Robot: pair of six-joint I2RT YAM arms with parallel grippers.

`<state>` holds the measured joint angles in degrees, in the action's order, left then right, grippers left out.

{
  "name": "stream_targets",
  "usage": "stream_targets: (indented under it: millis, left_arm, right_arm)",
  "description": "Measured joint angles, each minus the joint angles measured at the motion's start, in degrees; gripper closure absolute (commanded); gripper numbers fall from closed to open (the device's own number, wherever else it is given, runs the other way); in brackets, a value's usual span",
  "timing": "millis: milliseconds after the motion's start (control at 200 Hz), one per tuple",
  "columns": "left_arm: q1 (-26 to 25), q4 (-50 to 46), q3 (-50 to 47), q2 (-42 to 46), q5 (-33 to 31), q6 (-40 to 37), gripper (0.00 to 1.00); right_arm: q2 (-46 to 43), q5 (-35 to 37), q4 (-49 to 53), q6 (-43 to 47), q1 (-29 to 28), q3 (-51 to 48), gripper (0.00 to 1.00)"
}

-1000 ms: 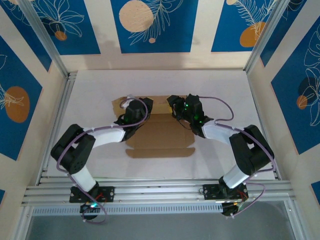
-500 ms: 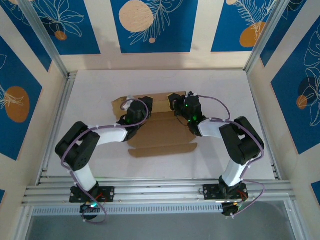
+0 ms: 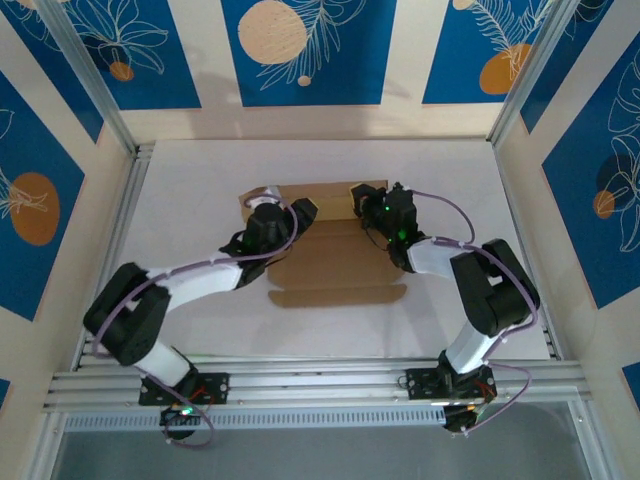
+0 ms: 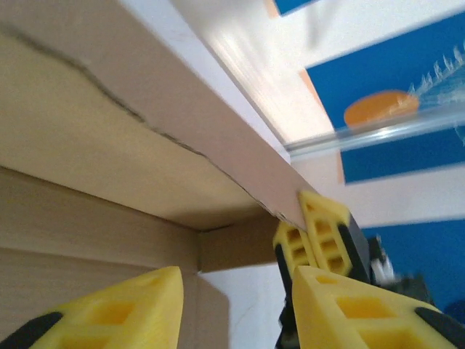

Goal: Fold the paper box

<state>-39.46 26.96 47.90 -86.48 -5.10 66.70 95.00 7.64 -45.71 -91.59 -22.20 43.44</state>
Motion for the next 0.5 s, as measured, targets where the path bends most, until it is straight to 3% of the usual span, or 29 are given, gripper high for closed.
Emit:
stream_targets:
  millis: [130, 240, 330, 500]
  left_arm:
    - [1.22, -7.48, 0.13, 9.14, 4.79, -13.05, 0.51]
    - [4.52, -20.37, 5.22, 14.08, 5.03, -20.68, 0.50]
    - [10.23, -28.92, 11.28, 14.25, 6.19, -23.04, 0.41]
    - [19.39, -37.92, 17.44, 9.84, 11.39, -23.80, 0.39]
  right_arm:
    - [-0.52, -1.16, 1.16, 0.00, 2.10, -0.79, 0.92]
    - [-1.27, -2.60, 1.62, 0.00, 3.43, -1.20, 0.92]
    - [-1.90, -3.54, 2.47, 0.07, 4.13, -1.22, 0.92]
    - [-2.95, -4.66, 3.19, 0.48, 4.35, -1.64, 0.91]
